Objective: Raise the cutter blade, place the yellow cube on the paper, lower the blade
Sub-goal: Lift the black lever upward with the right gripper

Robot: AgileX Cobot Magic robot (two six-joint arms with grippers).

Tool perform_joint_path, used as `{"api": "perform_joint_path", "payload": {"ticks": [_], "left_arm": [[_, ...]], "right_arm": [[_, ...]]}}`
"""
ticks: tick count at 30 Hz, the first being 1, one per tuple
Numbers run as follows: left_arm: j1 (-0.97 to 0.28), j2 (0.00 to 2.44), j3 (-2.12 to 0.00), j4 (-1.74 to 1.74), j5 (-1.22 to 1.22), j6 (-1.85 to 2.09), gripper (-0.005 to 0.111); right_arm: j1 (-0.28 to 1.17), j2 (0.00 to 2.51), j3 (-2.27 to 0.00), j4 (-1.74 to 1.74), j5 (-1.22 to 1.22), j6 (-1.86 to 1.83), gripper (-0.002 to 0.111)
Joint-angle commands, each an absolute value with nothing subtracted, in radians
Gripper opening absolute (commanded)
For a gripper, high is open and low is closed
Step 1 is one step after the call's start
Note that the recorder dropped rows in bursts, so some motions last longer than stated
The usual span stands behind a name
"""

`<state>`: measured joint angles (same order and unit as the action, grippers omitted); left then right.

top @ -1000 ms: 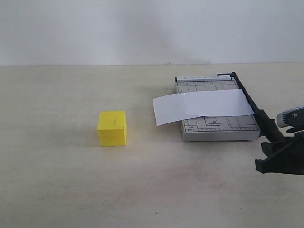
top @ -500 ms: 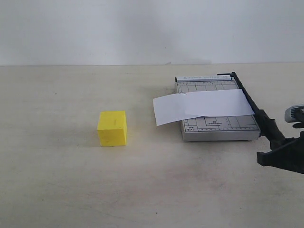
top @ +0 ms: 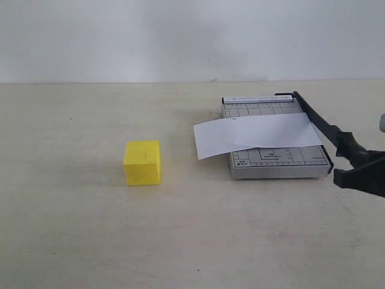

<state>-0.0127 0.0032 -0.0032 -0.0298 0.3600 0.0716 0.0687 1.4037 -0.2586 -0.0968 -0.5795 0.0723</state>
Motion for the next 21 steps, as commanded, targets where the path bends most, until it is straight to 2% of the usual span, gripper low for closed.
{"api": "perform_joint_path", "payload": {"ticks": [1, 7, 21], "left_arm": [[-0.021, 0.0, 0.0, -0.029, 0.344, 0.075, 0.004], [-0.021, 0.0, 0.0, -0.029, 0.344, 0.075, 0.004], [-0.021, 0.0, 0.0, -0.029, 0.344, 0.075, 0.004]], "right_arm": [[0.069, 1.287, -0.27, -0.137, -0.653, 0.045, 0.0], [0.069, 1.21, -0.317, -0.14, -0.654, 0.043, 0.0], [0.069, 1.208, -0.397, -0.14, -0.572, 0.043, 0.0]]}}
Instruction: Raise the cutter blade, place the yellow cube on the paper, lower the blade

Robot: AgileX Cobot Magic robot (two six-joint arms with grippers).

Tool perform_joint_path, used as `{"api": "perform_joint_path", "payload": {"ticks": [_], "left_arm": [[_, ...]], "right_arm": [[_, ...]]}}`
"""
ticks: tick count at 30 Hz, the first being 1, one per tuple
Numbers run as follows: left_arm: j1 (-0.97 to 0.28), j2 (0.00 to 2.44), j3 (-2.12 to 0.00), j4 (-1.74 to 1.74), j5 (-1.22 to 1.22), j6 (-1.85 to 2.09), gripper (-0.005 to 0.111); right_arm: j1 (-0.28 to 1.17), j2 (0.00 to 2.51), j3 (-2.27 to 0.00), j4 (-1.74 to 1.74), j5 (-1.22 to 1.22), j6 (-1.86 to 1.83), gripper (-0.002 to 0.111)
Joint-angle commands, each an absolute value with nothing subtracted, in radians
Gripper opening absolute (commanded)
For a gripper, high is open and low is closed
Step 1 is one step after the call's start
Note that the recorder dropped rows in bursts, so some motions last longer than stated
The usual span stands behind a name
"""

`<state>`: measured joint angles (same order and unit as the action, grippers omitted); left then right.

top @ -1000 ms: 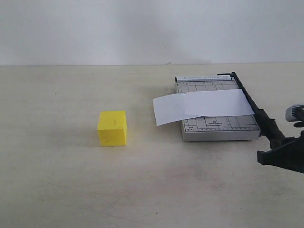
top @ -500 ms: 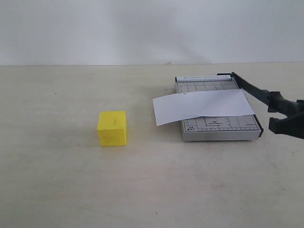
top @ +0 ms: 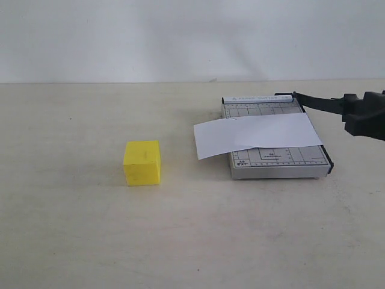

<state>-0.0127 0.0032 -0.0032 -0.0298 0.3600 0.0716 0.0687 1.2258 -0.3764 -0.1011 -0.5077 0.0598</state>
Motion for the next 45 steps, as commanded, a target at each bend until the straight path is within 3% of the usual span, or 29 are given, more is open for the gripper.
{"api": "perform_joint_path", "payload": {"ticks": [1, 6, 8, 13, 16, 25, 31, 33, 35, 45], "left_arm": [[-0.021, 0.0, 0.0, -0.029, 0.344, 0.075, 0.004], [-0.021, 0.0, 0.0, -0.029, 0.344, 0.075, 0.004], [-0.021, 0.0, 0.0, -0.029, 0.344, 0.075, 0.004], [-0.021, 0.0, 0.0, -0.029, 0.344, 0.075, 0.004], [-0.021, 0.0, 0.0, -0.029, 0.344, 0.075, 0.004], [-0.021, 0.0, 0.0, -0.029, 0.344, 0.075, 0.004], [-0.021, 0.0, 0.0, -0.029, 0.344, 0.075, 0.004], [-0.021, 0.0, 0.0, -0.029, 0.344, 0.075, 0.004], [-0.021, 0.0, 0.0, -0.029, 0.344, 0.075, 0.004], [-0.021, 0.0, 0.0, -0.029, 0.344, 0.075, 0.004]], "right_arm": [[0.069, 1.208, -0.397, -0.14, -0.55, 0.043, 0.0], [0.069, 1.208, -0.397, -0.14, -0.42, 0.043, 0.001], [0.069, 1.208, -0.397, -0.14, -0.41, 0.043, 0.007], [0.069, 1.208, -0.397, -0.14, -0.392, 0.041, 0.037], [0.069, 1.208, -0.397, -0.14, -0.393, 0.041, 0.043], [0.069, 1.02, -0.43, -0.14, -0.331, -0.114, 0.042], [0.069, 0.665, -0.458, -0.136, -0.01, 0.116, 0.04], [0.069, 0.549, -0.458, -0.136, 0.184, 0.218, 0.027], [0.069, 0.461, -0.458, -0.136, 0.369, 0.232, 0.002], [0.069, 0.2, -0.439, -0.141, 0.52, 0.173, 0.0]]}}
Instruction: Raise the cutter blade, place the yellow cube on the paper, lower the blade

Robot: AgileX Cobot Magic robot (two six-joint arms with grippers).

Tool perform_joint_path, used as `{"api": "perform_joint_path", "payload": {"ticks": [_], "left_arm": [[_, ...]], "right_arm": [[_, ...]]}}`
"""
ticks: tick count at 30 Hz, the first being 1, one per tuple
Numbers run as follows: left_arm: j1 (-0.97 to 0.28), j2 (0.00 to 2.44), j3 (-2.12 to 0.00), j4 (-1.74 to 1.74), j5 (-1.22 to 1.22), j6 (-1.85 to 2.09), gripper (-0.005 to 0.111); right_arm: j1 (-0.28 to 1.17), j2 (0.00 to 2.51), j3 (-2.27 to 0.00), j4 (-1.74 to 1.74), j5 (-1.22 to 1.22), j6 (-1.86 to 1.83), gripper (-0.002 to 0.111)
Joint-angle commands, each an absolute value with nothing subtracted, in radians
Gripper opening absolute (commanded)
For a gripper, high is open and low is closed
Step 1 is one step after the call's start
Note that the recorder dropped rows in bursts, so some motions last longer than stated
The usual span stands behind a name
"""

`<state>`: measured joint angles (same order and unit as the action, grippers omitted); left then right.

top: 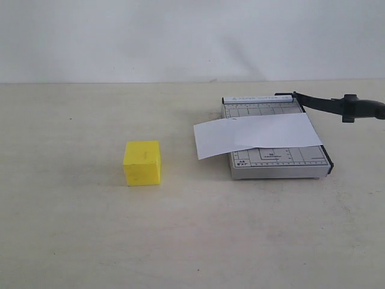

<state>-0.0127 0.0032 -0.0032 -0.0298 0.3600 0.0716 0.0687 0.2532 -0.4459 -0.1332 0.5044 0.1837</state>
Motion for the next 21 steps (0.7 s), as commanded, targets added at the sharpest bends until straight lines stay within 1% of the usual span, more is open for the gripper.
{"api": "perform_joint_path", "payload": {"ticks": [1, 5, 8, 9, 13, 16, 18, 21], "left_arm": [[-0.021, 0.0, 0.0, -0.029, 0.344, 0.075, 0.004], [-0.021, 0.0, 0.0, -0.029, 0.344, 0.075, 0.004], [-0.021, 0.0, 0.0, -0.029, 0.344, 0.075, 0.004], [-0.021, 0.0, 0.0, -0.029, 0.344, 0.075, 0.004], [-0.021, 0.0, 0.0, -0.029, 0.344, 0.075, 0.004], [-0.021, 0.0, 0.0, -0.029, 0.341, 0.075, 0.004], [-0.021, 0.0, 0.0, 0.008, 0.308, 0.075, 0.004], [-0.021, 0.0, 0.0, -0.03, 0.246, 0.073, 0.004]], "right_arm": [[0.069, 0.196, -0.439, -0.141, 0.52, 0.173, 0.0], [0.069, 0.196, -0.429, -0.141, 0.485, 0.156, 0.0], [0.069, 0.192, -0.38, -0.137, 0.336, 0.083, 0.0], [0.069, 0.194, -0.329, -0.133, 0.258, 0.08, 0.0], [0.069, 0.203, -0.231, -0.042, 0.197, 0.113, 0.0], [0.069, 0.203, -0.232, -0.04, 0.232, 0.113, 0.0], [0.069, 0.203, -0.232, -0.04, 0.281, 0.113, 0.0], [0.069, 0.203, -0.232, -0.04, 0.281, 0.113, 0.0]]}}
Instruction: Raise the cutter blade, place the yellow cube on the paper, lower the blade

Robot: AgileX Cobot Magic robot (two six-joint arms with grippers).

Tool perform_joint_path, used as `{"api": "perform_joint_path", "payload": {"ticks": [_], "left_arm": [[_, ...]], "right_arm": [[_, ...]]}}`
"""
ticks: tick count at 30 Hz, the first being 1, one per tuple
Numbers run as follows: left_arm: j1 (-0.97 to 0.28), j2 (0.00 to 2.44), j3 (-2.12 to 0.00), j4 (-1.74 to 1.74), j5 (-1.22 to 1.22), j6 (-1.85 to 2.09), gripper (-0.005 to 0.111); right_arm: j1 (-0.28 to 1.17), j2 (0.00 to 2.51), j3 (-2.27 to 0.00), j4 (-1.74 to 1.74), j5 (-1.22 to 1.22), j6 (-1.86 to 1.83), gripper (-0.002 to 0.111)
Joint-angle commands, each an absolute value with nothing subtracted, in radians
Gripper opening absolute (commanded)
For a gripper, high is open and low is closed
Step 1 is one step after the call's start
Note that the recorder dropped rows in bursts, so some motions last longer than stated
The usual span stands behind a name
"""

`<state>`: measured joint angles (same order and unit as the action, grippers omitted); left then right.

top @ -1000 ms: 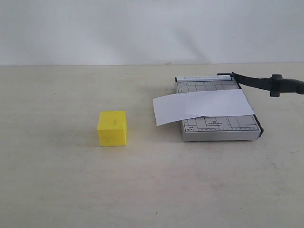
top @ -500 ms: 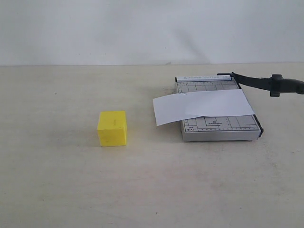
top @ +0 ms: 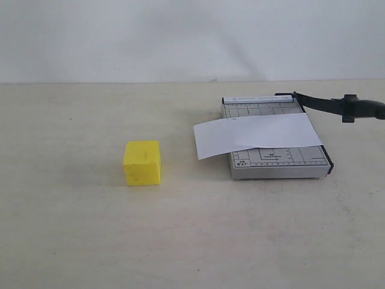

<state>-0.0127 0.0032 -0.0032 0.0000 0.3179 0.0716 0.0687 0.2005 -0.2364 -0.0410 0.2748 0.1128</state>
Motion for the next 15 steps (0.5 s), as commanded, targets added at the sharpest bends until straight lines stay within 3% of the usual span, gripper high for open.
{"api": "perform_joint_path", "payload": {"ticks": [1, 5, 15], "left_arm": [[-0.021, 0.0, 0.0, -0.146, 0.197, 0.05, 0.004], [-0.021, 0.0, 0.0, -0.533, 0.137, -0.015, 0.004], [-0.021, 0.0, 0.0, -0.564, -0.096, -0.105, 0.004]], "right_arm": [[0.069, 0.203, -0.232, -0.04, 0.281, 0.113, 0.0], [0.069, 0.203, -0.232, -0.04, 0.287, 0.113, 0.0], [0.069, 0.203, -0.232, -0.04, 0.362, 0.113, 0.0]]}}
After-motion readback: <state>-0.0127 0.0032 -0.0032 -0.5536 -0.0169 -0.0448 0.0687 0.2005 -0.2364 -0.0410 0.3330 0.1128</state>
